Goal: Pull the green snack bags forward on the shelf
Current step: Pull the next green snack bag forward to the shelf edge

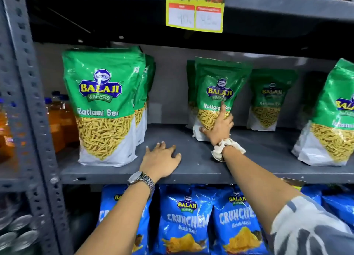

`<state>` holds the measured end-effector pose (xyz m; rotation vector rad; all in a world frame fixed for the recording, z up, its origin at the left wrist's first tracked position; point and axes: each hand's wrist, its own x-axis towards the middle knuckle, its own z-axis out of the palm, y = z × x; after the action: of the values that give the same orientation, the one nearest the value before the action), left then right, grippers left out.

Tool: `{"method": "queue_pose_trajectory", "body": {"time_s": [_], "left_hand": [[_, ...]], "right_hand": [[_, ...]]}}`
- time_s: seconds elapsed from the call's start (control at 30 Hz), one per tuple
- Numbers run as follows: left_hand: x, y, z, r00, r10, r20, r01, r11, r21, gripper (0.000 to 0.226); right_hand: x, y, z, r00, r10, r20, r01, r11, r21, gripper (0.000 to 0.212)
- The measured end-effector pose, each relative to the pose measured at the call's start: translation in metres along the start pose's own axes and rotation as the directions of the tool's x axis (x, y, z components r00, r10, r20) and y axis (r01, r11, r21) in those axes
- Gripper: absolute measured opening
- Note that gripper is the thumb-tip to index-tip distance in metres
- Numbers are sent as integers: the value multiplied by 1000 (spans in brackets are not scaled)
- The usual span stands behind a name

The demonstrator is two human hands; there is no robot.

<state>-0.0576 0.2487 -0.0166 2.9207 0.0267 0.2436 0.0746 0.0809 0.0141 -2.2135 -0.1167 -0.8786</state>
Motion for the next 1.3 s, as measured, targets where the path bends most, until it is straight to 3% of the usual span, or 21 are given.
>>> {"method": "queue_pose_trajectory", "body": {"time_s": [0.23,0.67,1.07,1.3], "left_hand": [[1,-1,0,996,14,91,-17,999,33,61],[-1,2,-3,993,-5,116,-2,998,56,61],[1,2,-2,992,-15,127,8,998,60,60],[0,3,-2,993,-12,120,5,998,65,60]], "right_hand": [[-31,6,-37,996,-85,24,83,995,58,120],[-115,-7,-118,988,-146,49,139,981,133,114],[-139,-14,-125,989,-146,-38,148,988,47,115],[-162,5,-106,970,-217,-109,236,951,200,100]]}}
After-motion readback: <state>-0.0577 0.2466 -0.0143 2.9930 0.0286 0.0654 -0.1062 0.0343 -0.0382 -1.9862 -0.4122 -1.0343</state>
